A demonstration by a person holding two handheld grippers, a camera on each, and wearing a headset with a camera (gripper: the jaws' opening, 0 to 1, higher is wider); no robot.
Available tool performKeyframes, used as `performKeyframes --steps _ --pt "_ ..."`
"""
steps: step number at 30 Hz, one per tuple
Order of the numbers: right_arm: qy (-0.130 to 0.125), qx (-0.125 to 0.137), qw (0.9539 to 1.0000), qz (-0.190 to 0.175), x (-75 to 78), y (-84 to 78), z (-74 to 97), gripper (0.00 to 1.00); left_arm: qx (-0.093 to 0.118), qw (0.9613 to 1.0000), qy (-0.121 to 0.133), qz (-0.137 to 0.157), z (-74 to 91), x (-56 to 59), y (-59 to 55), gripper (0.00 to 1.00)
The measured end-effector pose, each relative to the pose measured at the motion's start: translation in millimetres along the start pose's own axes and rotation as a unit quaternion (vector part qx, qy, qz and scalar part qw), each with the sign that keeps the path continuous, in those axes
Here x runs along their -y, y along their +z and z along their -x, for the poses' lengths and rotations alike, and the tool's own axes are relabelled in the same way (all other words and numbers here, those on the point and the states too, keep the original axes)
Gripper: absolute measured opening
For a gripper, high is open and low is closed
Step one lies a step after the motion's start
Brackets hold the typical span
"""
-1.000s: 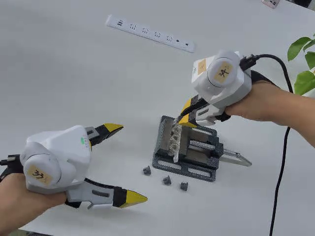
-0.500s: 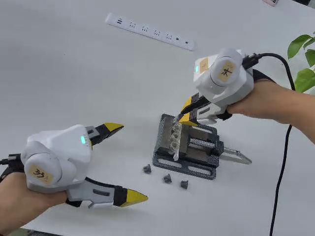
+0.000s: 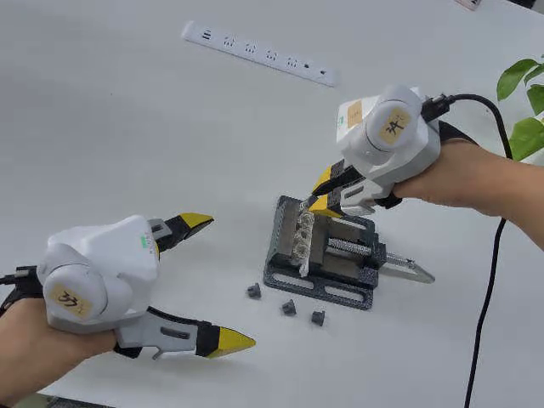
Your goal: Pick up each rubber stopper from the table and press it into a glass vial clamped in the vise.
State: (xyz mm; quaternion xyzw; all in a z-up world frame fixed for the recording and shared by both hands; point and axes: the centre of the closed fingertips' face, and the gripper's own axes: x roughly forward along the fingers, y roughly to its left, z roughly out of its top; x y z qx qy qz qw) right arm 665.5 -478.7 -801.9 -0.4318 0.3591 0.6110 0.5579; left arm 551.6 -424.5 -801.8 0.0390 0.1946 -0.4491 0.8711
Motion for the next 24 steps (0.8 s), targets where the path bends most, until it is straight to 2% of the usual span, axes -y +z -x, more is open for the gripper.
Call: performKeyframes --steps 5,11,24 --pt "0.001 0.001 1.0000 0.005 -0.4 1.2 0.0 0.08 0.000 1.0000 0.000 0.002 1.0 0.6 0.2 0.92" --pt "0.013 -0.007 0.9998 -0.010 -0.9 2.8 0.5 0.07 0.001 1.0000 0.001 0.002 2.4 -1.5 0.3 0.92" --pt "0.032 -0.048 0.9971 -0.049 -0.2 3.3 -0.4 0.06 0.003 1.0000 0.003 0.005 3.0 -3.2 1.2 0.92"
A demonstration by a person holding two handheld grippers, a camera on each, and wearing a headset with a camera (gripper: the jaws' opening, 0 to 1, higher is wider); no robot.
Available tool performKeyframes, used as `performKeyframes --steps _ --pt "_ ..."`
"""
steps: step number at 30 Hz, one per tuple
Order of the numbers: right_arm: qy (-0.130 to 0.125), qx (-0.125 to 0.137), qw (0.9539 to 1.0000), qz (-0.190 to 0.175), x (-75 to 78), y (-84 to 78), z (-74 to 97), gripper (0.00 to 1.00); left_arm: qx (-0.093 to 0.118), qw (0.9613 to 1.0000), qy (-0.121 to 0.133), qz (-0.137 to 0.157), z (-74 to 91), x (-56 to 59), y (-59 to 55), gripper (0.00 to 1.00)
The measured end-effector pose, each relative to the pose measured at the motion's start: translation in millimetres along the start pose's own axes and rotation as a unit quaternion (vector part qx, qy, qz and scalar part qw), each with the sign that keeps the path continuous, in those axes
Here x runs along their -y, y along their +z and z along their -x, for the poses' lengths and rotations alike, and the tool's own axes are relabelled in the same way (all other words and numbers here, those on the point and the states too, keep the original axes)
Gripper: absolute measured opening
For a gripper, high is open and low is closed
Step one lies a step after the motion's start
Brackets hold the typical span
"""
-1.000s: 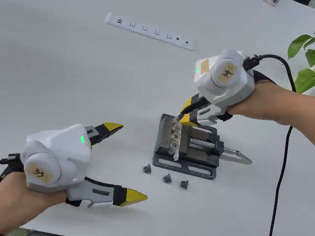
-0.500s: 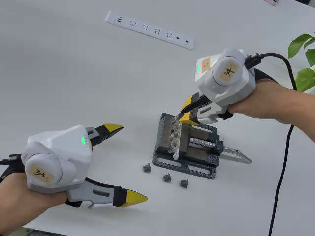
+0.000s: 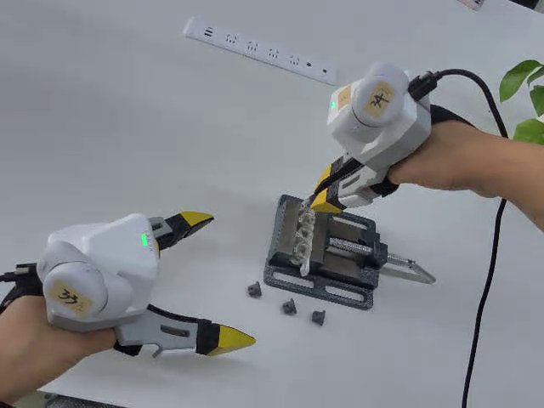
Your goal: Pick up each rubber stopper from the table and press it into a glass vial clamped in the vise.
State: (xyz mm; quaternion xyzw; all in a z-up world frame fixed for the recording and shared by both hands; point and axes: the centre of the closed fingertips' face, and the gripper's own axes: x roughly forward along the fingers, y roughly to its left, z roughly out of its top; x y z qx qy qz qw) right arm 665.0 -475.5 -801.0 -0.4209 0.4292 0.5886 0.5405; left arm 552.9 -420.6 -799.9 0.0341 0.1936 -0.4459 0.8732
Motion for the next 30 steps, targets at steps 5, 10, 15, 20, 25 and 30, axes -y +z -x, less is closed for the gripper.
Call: performKeyframes --steps 5,10,15,20,25,30 --pt "0.008 -0.011 0.9994 -0.031 2.0 -0.1 0.1 0.06 0.001 1.0000 0.002 0.001 0.9 -0.9 0.0 0.92" --pt "0.008 -0.017 0.9995 -0.026 -0.6 -0.9 0.1 0.06 0.001 1.0000 0.001 0.001 0.6 -1.1 -0.4 0.92" --pt "0.006 -0.014 0.9997 -0.020 -1.6 -1.1 -0.1 0.05 0.001 1.0000 0.001 0.002 0.3 -1.3 -0.1 0.92" --pt "0.011 -0.012 0.9995 -0.027 -0.8 -1.7 -0.7 0.03 -0.001 1.0000 -0.001 0.001 -0.3 -0.1 -0.1 0.92" --pt "0.006 -0.014 0.9997 -0.019 -1.0 -2.3 0.1 0.06 -0.001 1.0000 -0.002 -0.001 -0.9 1.5 1.7 0.92" --pt "0.000 -0.007 1.0000 -0.001 -1.9 -3.1 0.0 0.07 -0.002 1.0000 -0.002 -0.001 -0.6 1.9 1.0 0.92"
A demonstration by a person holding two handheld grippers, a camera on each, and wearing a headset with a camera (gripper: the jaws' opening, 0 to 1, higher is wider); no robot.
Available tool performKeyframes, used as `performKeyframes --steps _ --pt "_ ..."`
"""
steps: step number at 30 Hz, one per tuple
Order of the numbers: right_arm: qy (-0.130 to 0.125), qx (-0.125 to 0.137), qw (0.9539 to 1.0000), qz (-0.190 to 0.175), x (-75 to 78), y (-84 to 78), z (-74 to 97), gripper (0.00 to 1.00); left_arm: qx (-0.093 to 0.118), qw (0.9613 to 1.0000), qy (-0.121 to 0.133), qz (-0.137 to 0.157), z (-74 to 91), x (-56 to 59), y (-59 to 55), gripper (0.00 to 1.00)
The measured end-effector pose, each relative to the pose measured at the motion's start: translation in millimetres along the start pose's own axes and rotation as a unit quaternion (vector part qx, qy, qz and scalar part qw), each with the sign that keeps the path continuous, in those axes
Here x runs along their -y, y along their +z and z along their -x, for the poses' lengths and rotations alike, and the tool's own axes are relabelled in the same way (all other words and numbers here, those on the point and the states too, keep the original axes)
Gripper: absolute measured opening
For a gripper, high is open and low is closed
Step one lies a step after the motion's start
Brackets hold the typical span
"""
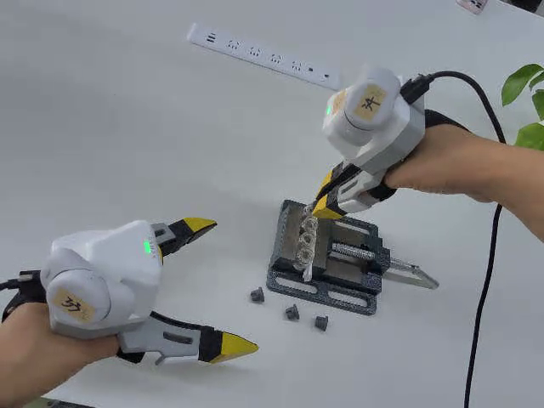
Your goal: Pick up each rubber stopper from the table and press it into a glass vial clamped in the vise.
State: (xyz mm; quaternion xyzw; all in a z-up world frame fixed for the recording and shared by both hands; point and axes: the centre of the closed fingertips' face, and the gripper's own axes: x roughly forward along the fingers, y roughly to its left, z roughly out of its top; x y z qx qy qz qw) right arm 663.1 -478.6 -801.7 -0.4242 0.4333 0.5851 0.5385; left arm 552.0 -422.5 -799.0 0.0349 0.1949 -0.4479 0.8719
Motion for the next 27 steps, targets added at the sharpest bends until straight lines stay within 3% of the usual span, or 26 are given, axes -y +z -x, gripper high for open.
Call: performKeyframes --steps 19,27 --pt "-0.009 0.022 0.9997 -0.001 1.4 1.6 3.5 0.08 0.001 1.0000 0.001 0.002 0.5 -1.1 -0.6 0.92" --pt "-0.029 0.040 0.9988 0.006 5.2 -1.1 14.6 0.01 0.002 1.0000 0.003 0.002 1.9 -2.1 -0.9 0.92"
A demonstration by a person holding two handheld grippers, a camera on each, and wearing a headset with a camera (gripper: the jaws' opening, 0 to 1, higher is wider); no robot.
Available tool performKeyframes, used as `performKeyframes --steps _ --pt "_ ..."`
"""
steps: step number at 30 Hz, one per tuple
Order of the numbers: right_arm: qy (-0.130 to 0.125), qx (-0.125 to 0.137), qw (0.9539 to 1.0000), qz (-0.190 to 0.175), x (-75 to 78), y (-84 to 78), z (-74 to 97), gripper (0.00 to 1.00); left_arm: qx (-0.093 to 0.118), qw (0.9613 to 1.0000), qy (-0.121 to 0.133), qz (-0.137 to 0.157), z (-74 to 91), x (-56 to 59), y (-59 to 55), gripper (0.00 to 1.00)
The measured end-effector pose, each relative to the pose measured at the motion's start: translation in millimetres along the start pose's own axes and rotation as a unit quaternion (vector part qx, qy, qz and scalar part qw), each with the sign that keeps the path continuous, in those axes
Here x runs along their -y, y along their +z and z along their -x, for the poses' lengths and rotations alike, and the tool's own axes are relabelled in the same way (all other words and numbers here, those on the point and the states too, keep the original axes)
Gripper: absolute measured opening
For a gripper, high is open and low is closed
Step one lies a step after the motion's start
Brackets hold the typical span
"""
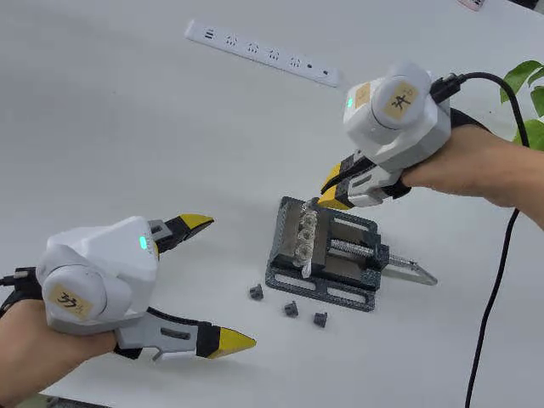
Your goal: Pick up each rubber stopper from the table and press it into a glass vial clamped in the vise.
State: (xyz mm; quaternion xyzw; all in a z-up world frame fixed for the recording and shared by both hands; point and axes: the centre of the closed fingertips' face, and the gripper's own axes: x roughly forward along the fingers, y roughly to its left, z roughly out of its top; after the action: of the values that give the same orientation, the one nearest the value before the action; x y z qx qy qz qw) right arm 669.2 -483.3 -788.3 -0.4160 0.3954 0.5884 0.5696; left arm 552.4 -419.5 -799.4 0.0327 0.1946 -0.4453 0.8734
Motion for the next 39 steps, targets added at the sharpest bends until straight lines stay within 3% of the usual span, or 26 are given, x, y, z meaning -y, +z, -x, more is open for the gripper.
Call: performKeyframes --steps 8,26,39 --pt "0.001 0.012 0.9999 0.004 -4.1 0.6 -2.3 0.00 0.000 1.0000 -0.002 0.001 -1.0 0.8 -0.8 0.92" --pt "0.004 0.011 0.9999 0.007 -4.3 2.6 -9.7 0.00 0.000 1.0000 -0.001 0.002 -1.3 -0.3 -1.8 0.92" --pt "-0.005 0.007 0.9993 0.036 -2.2 1.5 -11.0 0.01 0.004 1.0000 0.000 0.003 -2.6 -3.3 1.3 0.92"
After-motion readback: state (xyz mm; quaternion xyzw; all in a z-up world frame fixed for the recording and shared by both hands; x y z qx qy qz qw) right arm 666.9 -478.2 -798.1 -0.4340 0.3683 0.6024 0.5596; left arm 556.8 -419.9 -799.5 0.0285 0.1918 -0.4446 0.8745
